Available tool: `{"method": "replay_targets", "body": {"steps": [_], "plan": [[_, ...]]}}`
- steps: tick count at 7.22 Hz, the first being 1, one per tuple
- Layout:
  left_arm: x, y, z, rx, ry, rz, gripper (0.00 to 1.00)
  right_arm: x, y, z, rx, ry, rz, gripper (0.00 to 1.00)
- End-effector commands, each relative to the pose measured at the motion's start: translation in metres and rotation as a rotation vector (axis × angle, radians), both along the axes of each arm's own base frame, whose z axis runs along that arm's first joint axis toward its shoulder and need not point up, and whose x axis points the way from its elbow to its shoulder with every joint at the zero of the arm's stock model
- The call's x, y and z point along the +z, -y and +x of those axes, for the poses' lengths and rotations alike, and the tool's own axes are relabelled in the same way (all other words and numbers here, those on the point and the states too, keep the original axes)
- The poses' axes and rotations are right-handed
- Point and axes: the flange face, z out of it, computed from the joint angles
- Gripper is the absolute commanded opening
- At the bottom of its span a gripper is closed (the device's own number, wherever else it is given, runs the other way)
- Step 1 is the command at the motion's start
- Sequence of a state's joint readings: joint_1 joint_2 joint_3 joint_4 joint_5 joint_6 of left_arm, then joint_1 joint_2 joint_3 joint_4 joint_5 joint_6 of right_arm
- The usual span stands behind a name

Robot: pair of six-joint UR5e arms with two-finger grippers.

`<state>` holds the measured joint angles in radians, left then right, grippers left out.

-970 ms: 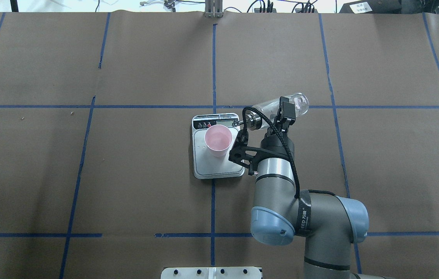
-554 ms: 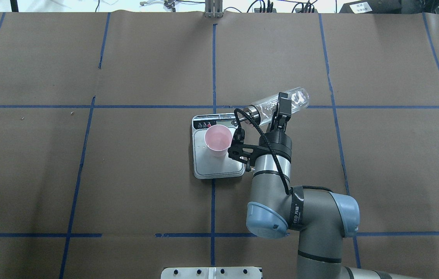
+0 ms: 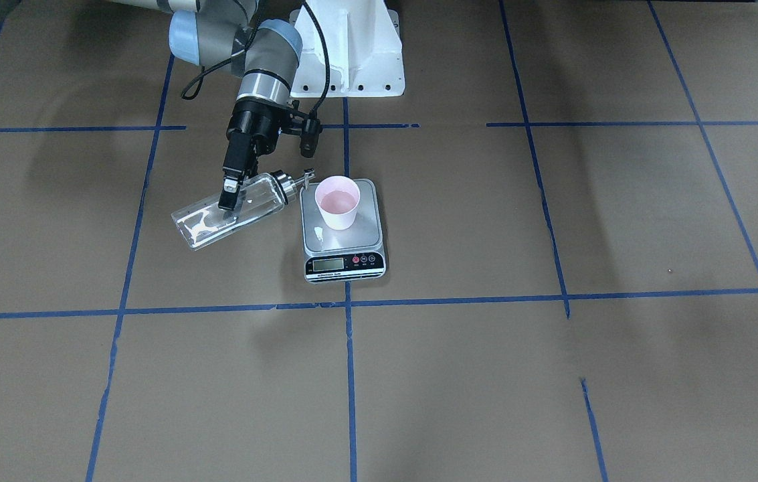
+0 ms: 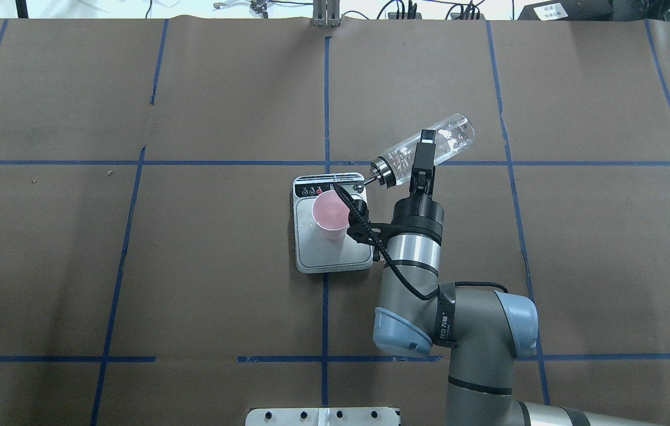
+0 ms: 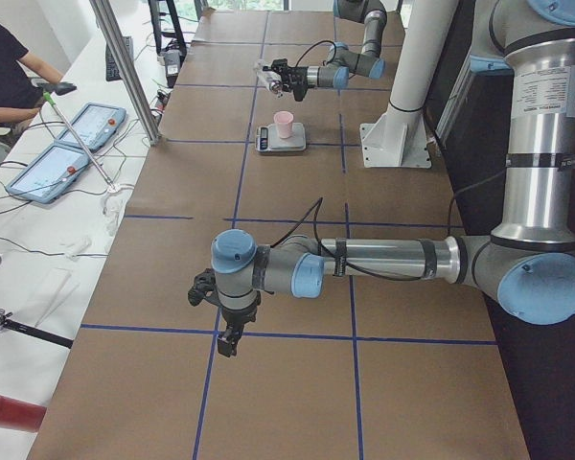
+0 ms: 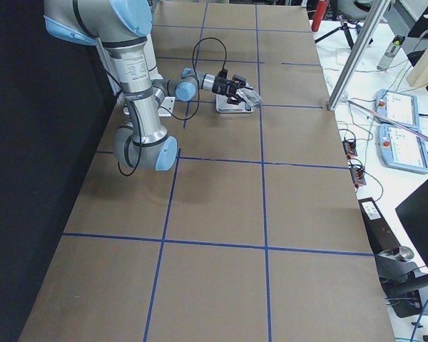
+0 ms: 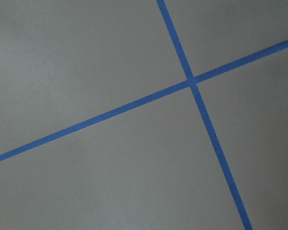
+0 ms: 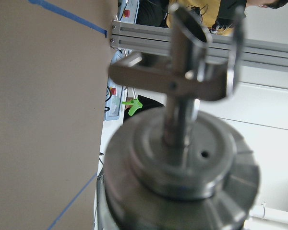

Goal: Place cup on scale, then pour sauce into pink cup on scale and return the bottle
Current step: 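Tilt the bottle with the right gripper to pour sauce into the cup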

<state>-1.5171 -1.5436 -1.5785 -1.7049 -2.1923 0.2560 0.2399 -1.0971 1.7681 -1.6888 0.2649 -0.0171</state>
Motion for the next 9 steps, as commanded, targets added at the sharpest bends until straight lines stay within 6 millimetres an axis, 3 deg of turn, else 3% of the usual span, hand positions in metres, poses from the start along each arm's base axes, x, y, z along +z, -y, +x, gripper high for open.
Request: {"method": "replay_targets", "body": {"steps": [1, 9], "plan": [[-0.0004, 0.0011, 0.0000, 0.000, 0.000, 0.000, 1.00, -0.0024, 0.0010, 0.0025, 0.003, -0.106, 0.024, 0.00], [0.0013, 0.0053, 0.0004, 0.001, -0.001, -0.003, 1.00, -0.0094, 0.0036, 0.0110, 0.031, -0.359, 0.076, 0.00]]}}
